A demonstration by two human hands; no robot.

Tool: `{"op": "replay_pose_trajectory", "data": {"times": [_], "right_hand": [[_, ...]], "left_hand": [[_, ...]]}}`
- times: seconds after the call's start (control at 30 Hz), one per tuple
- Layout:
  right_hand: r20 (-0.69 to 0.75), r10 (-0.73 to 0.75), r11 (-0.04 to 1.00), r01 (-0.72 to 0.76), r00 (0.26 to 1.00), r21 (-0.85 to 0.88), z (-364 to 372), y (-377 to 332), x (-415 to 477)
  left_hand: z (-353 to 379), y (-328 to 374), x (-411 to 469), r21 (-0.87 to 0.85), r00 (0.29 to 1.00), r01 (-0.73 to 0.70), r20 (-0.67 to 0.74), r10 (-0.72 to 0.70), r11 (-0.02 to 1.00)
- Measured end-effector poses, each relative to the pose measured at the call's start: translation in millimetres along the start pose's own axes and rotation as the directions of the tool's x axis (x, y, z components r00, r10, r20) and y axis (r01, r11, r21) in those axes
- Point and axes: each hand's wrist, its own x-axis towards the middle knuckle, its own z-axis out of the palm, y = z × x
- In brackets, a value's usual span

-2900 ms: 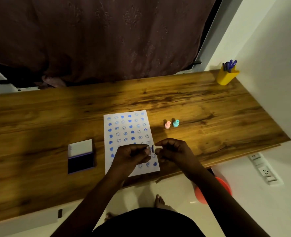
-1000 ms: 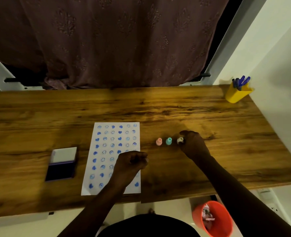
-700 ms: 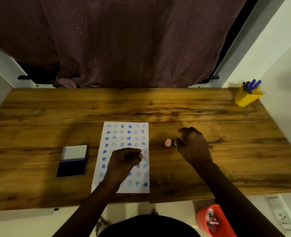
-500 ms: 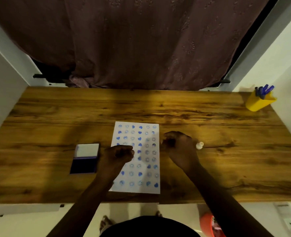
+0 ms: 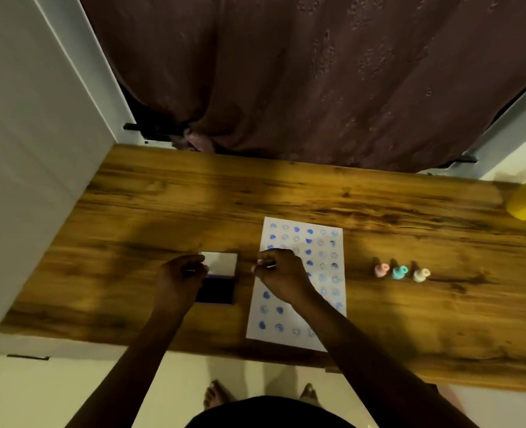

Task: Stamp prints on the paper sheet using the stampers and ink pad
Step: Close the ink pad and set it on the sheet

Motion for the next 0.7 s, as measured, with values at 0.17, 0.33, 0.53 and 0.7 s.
{"op": "replay_pose_trajectory", "data": {"times": [0.17, 0.33, 0.53, 0.7], "right_hand": [[0.056, 0.014, 0.998, -0.011, 0.998, -0.064, 31, -14, 8], [0.062, 0.034, 0.996, -0.029, 0.998, -0.079, 61, -22, 8], [0.032, 0.063, 0.996, -0.061, 0.998, -0.069, 72, -21, 5], [0.069, 0.097, 0.995, -0.096, 0.993, -0.021, 68, -21, 6]], "left_hand": [[-19, -10, 18, 0.181, 0.999, -0.038, -0.006, 0.04, 0.983], [-27, -17, 27, 0.205, 0.983, -0.113, 0.167, 0.079, 0.972], [-27, -19, 31, 0.203, 0.973, -0.145, 0.209, 0.102, 0.968], [-26, -21, 28, 0.21, 0.971, -0.13, 0.227, 0.082, 0.969]]}}
